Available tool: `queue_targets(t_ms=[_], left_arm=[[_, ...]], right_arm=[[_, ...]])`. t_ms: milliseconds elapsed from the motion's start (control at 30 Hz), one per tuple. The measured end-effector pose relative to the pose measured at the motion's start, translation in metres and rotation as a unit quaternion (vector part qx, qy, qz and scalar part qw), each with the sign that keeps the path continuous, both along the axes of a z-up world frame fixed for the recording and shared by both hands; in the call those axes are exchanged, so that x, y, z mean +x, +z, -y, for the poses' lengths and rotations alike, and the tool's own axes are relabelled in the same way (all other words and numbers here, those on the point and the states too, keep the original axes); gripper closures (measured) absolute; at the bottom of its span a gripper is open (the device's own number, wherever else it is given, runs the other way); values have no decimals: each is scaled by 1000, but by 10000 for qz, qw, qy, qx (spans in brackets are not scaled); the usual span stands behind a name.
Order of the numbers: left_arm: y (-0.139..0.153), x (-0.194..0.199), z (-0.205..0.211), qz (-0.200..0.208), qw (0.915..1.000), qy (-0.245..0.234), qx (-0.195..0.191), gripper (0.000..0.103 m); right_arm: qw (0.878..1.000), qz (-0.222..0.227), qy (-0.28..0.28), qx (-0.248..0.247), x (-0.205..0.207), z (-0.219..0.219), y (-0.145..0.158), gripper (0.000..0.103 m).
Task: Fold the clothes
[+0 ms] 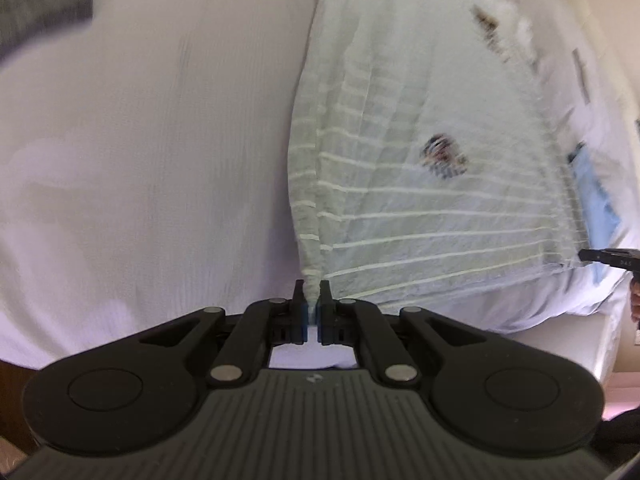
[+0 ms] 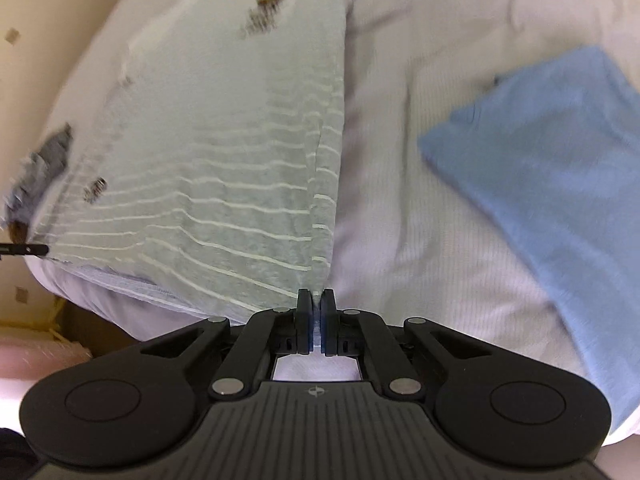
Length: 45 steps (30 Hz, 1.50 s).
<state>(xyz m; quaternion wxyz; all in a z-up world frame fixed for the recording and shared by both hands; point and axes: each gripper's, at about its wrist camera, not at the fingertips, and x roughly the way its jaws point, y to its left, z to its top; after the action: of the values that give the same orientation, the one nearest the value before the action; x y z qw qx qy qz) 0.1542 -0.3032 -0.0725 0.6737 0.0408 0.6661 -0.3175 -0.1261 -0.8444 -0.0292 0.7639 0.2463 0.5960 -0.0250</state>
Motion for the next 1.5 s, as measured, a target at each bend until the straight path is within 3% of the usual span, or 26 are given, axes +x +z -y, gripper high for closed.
queue_targets(t_ms=[133,467,533,567,733,767,833,1000,1233,1300,1400,1500], left_arm=[[-7,-7,-4,-23,10000,60,-7,102],[-10,-7,2,-3,9997,-94,212,100],[-2,-8,-1,74,9993,-147,326,98],[5,-7,-5,151,9991,-126,363,98],[43,-4,-23,526,9979,85,367,96],[52,-3,-24,618,9974,127,338,92],[71,1,-22,831,9961,133,281,85],[116,17,-5,1415,9896,-11,265,77],[173,47,38,2462,9673,-448,420,54],[187,53,49,2741,9579,-693,494,42],[201,64,62,3137,9428,-977,572,31],[205,81,71,3403,9298,-1272,593,19]], right_arm=[[9994,-218,200,-186,-1,-24,-25,101],[9977,-385,292,-471,2,-34,-22,100],[9951,-534,377,-737,4,-35,-19,83],[9941,-560,377,-855,4,-36,-13,75],[9919,-219,182,-1235,17,-45,36,73],[9915,-113,155,-1289,23,-48,46,72],[9901,97,101,-1396,33,-55,66,61],[9867,788,71,-1421,71,-90,114,43],[9719,1712,348,-1575,145,-139,152,28],[9679,1895,445,-1592,166,-150,160,25],[9619,2148,507,-1614,189,-165,174,16],[9546,2313,591,-1781,205,-179,184,12]])
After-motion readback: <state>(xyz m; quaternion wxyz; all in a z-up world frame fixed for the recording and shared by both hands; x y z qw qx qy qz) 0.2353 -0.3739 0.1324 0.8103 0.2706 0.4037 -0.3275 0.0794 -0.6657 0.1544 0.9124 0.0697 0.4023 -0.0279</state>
